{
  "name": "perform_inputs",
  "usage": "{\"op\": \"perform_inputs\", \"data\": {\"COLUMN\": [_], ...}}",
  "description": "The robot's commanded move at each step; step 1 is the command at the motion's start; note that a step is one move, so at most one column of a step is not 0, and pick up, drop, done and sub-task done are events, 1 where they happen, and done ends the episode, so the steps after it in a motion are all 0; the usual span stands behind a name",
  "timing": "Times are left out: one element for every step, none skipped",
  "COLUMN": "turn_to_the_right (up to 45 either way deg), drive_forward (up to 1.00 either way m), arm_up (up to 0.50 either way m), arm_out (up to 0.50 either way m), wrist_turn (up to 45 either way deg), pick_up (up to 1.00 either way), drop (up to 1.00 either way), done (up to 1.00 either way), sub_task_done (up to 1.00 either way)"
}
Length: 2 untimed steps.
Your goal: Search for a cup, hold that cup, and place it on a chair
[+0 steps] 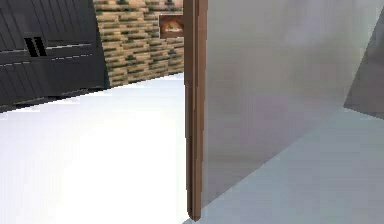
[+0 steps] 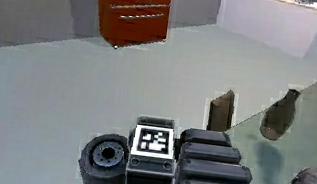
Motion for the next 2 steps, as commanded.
{"op": "perform_inputs", "data": {"turn_to_the_right": [-9.0,0.0], "drive_forward": [0.00,0.65], "arm_up": [0.00,0.00], "arm_out": [0.00,0.00], "wrist_turn": [0.0,0.0], "pick_up": [0.00,0.00], "drop": [0.00,0.00], "done": [0.00,0.00], "sub_task_done": [0.00,0.00]}}
